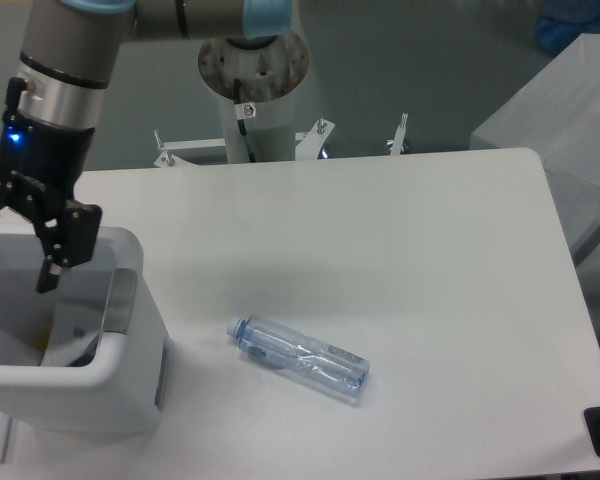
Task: Place the trash in the trash can
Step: 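Move the open gripper over the clear plastic bottle and lower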
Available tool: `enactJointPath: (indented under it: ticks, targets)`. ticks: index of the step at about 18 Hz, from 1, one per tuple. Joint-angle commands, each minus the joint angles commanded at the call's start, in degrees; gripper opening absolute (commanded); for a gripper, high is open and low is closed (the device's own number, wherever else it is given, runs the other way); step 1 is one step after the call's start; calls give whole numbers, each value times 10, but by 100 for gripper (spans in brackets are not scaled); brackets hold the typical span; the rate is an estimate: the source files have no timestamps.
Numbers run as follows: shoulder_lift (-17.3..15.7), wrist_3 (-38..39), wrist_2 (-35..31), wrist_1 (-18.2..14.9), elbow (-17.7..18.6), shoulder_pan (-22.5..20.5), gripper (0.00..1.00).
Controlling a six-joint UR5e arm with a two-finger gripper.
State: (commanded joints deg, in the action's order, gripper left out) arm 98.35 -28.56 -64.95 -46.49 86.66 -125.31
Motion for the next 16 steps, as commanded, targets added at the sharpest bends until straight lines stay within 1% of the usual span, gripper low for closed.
enactJointPath:
  ticks: [3,4,5,6,8,9,12,14,16]
  targets:
    - [0,-4,0,1,2,-76,94]
    - [3,-5,0,1,1,-90,94]
    - [6,-9,-1,1,1,-100,99]
    - [9,-13,-3,2,2,-113,100]
    - [24,-17,-6,2,4,-126,100]
    - [25,-17,-9,4,6,-128,100]
    - [43,-25,-53,5,13,-133,100]
    - [60,-96,-69,4,15,-134,100]
    - [63,-195,-79,4,32,-136,100]
